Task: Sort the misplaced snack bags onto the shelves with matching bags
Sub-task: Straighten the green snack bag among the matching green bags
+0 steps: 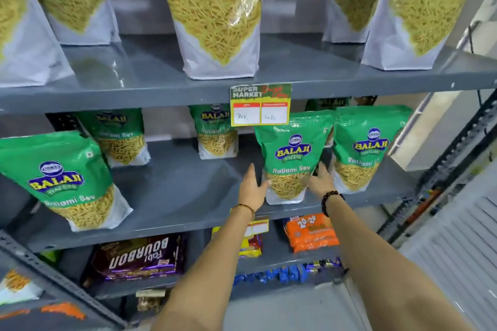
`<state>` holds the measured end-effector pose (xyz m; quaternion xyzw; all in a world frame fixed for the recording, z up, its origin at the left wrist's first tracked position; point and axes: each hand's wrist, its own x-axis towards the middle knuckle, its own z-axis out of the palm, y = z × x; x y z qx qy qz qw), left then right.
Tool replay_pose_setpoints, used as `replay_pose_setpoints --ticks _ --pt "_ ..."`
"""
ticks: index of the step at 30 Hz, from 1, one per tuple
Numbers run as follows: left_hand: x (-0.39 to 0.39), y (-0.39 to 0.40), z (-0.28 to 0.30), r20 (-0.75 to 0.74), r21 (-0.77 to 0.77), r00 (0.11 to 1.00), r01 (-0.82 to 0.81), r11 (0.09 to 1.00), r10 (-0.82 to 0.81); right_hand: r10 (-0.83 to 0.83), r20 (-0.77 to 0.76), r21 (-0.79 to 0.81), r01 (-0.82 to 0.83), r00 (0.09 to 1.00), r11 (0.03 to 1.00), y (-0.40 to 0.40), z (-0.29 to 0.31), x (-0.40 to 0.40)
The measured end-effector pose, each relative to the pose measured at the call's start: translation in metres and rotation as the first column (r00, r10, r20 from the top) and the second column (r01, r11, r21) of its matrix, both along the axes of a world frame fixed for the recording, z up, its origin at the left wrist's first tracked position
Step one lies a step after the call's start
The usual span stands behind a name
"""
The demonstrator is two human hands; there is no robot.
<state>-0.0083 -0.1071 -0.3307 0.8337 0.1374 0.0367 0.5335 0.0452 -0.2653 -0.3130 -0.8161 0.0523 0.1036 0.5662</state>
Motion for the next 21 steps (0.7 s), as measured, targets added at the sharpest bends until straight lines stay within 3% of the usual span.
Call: replay_pose_setpoints --ticks 6,12,21 --pt "0.019 0.010 -0.010 -0.099 -0.121 0.991 0.073 0.990 -0.086 0.033 -0.114 0.193 -0.010 0.993 0.981 -0.002 -0.016 0.026" --pt "0.017 0.057 -0.021 -0.074 -0.241 0.994 -0.095 0.966 0.079 0.190 -0.136 0.311 -0.141 0.972 0.940 0.045 -0.015 0.024" --pt "-0.027 0.137 -0.020 -0.025 -0.254 0.971 -0.235 0.938 0.237 0.393 -0.136 0.257 -0.351 0.909 0.901 0.122 -0.025 0.013"
